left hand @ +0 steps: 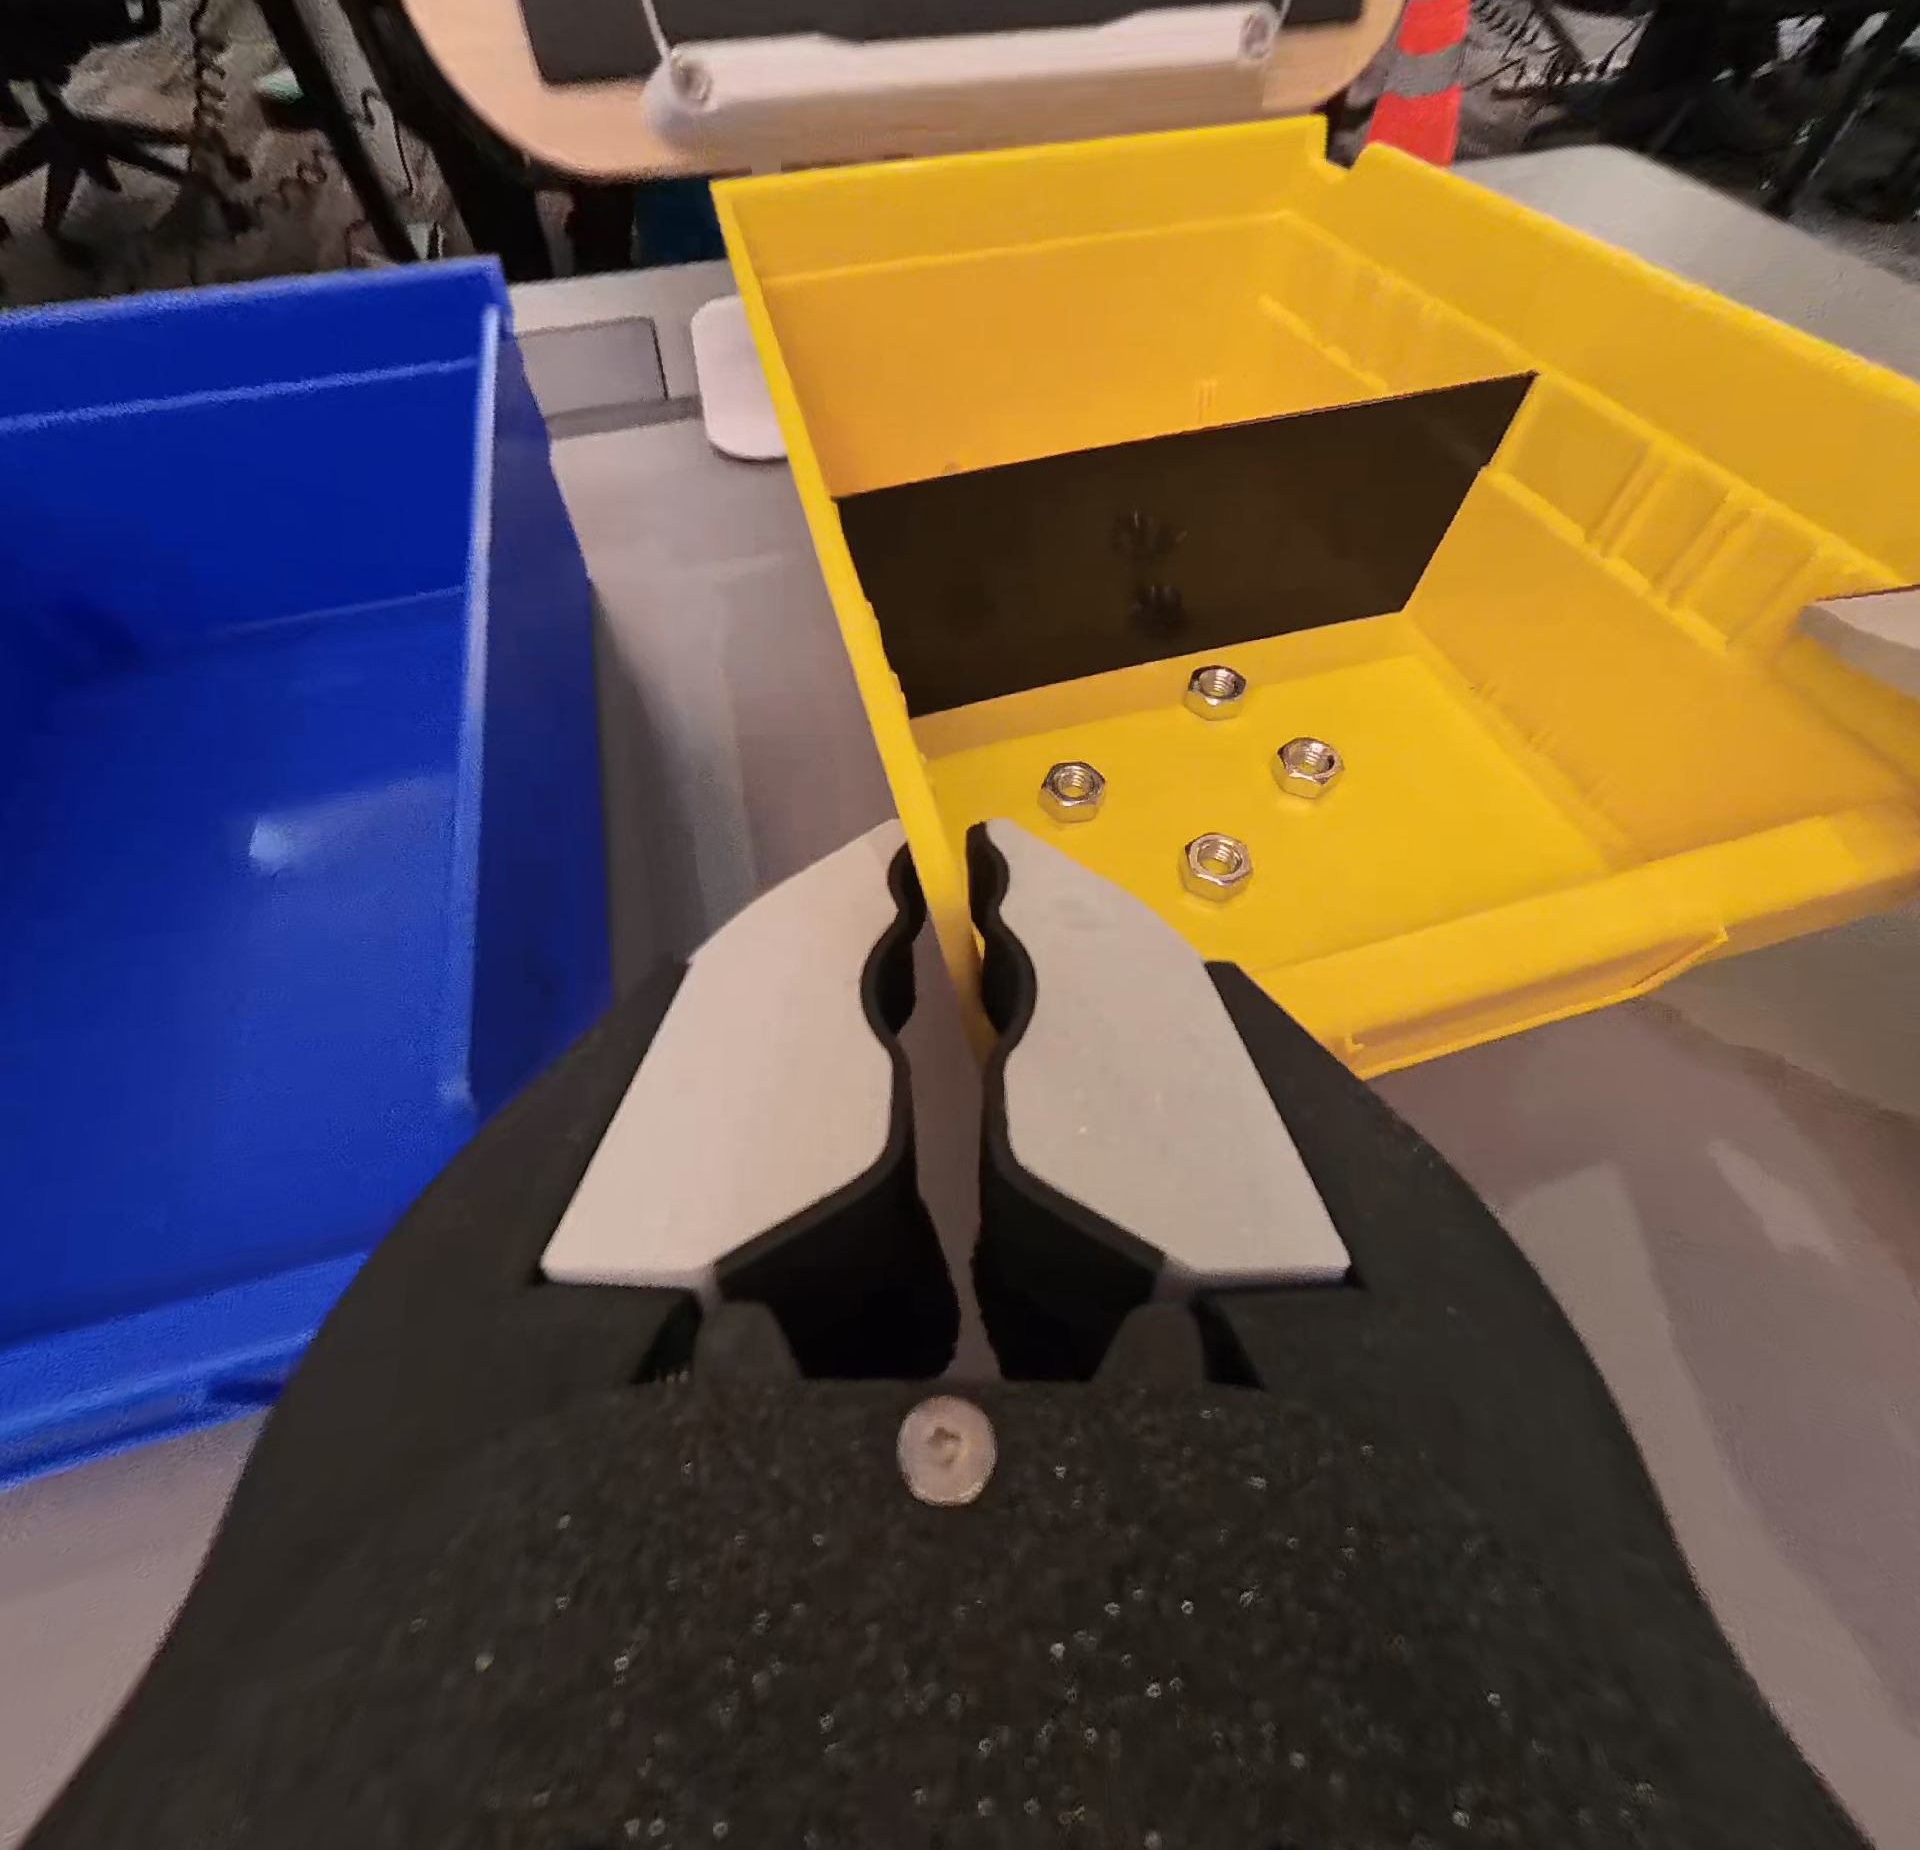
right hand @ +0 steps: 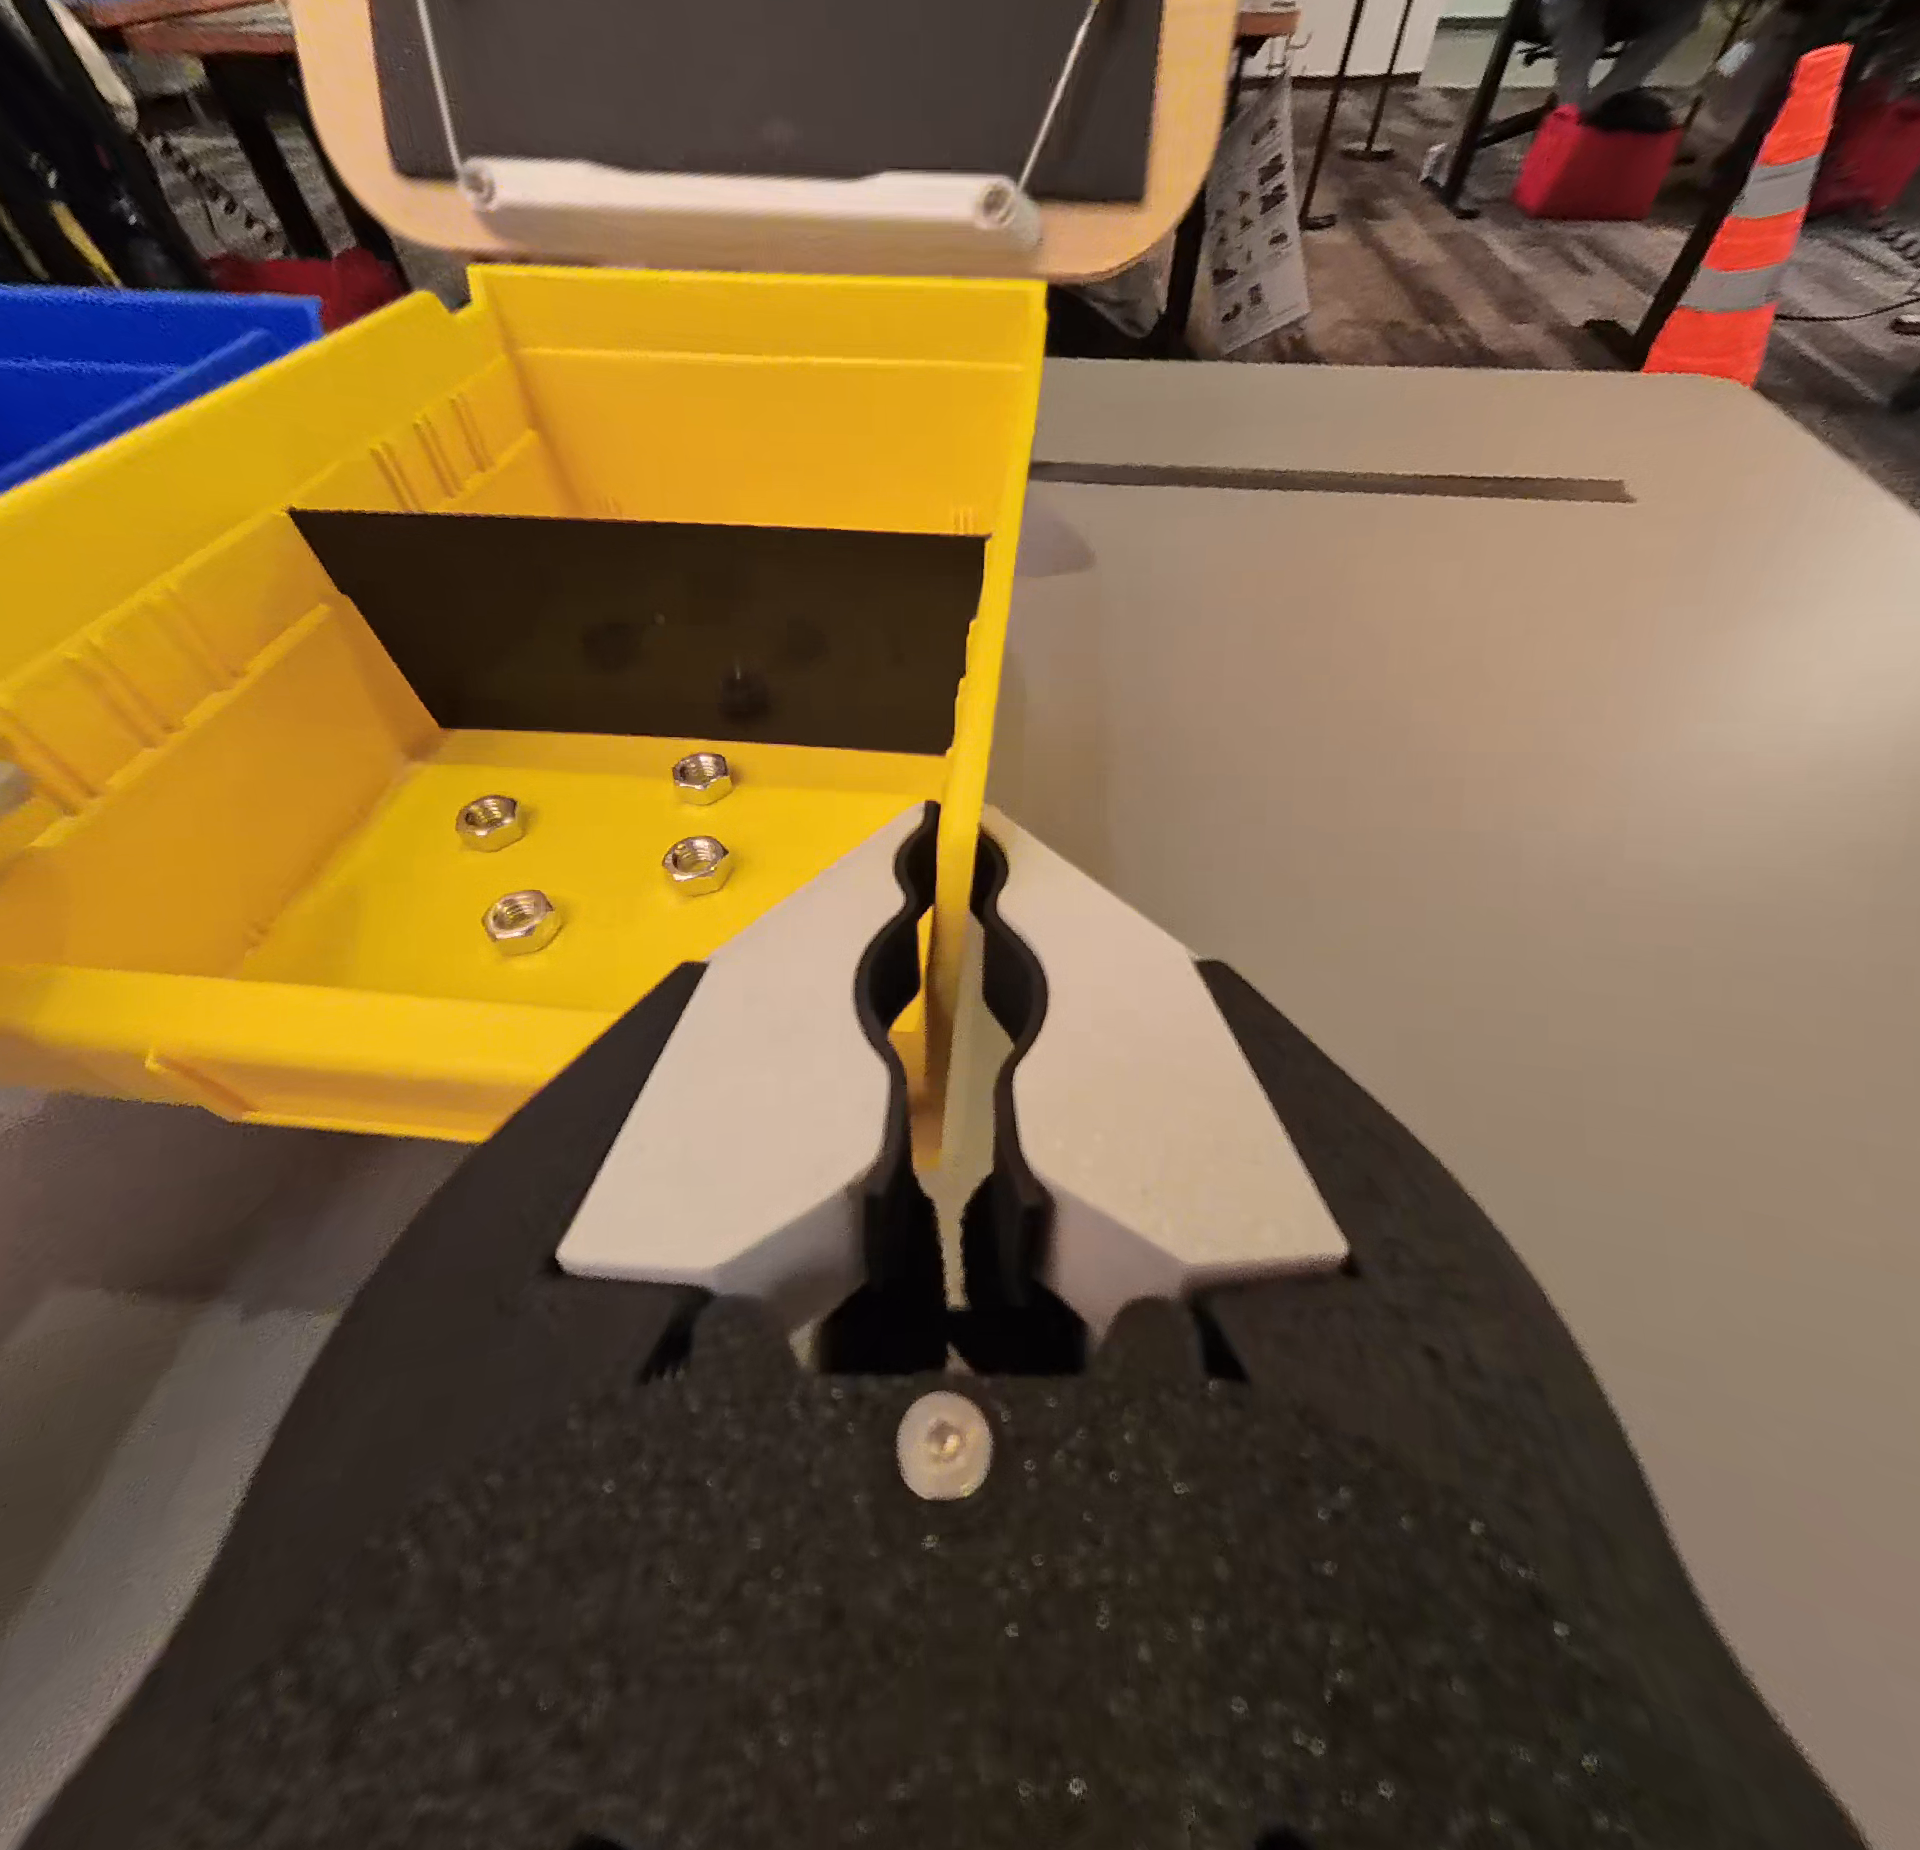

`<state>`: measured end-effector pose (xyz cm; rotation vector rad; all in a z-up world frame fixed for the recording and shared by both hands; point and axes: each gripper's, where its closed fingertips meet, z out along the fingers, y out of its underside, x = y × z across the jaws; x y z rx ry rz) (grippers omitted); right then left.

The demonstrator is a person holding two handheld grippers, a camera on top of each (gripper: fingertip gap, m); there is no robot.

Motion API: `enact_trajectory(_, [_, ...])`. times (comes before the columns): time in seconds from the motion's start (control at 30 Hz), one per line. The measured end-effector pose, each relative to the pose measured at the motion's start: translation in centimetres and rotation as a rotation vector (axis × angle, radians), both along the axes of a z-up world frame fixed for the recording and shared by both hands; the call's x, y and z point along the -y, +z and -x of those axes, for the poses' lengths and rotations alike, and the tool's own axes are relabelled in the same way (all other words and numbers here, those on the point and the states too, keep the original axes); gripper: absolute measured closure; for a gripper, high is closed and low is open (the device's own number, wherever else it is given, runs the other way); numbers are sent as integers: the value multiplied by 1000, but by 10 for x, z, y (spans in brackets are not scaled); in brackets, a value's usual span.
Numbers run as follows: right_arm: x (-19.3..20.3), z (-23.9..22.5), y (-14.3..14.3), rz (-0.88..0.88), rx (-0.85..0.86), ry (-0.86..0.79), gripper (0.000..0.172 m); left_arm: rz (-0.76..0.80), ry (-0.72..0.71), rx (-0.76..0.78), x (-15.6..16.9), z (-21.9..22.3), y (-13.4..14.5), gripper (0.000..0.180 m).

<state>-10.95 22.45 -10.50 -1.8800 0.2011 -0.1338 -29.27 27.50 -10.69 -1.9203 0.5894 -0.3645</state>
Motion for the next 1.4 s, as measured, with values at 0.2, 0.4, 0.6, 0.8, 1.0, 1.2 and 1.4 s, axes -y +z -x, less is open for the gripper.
enact_trajectory(0.2, [0, 0, -18, 13, 61, 11, 168, 2, 11, -36, -1, 3, -19, 173])
enact_trajectory(0.4, [3, 5, -25, 41, 48, 133, 163, 87, -125, 41, 23, -13, -22, 122])
enact_trajectory(0.6, [29, -7, 20, -116, 164, 106, 151, -46, -74, 153, 54, 68, 29, 119])
enact_trajectory(0.8, [58, 59, 82, -283, 96, 337, 146, -99, 206, 61, 27, 254, 18, 120])
enact_trajectory(1.0, [89, 222, 15, -58, 10, 817, 146, 17, 205, 126, -40, 303, -7, 128])
enact_trajectory(1.2, [81, 262, -25, 79, -47, 875, 144, 68, 136, -7, -84, 268, -26, 169])
enact_trajectory(1.4, [38, 248, -19, 46, 34, 714, 141, 109, 181, 126, -65, 267, -29, 175])
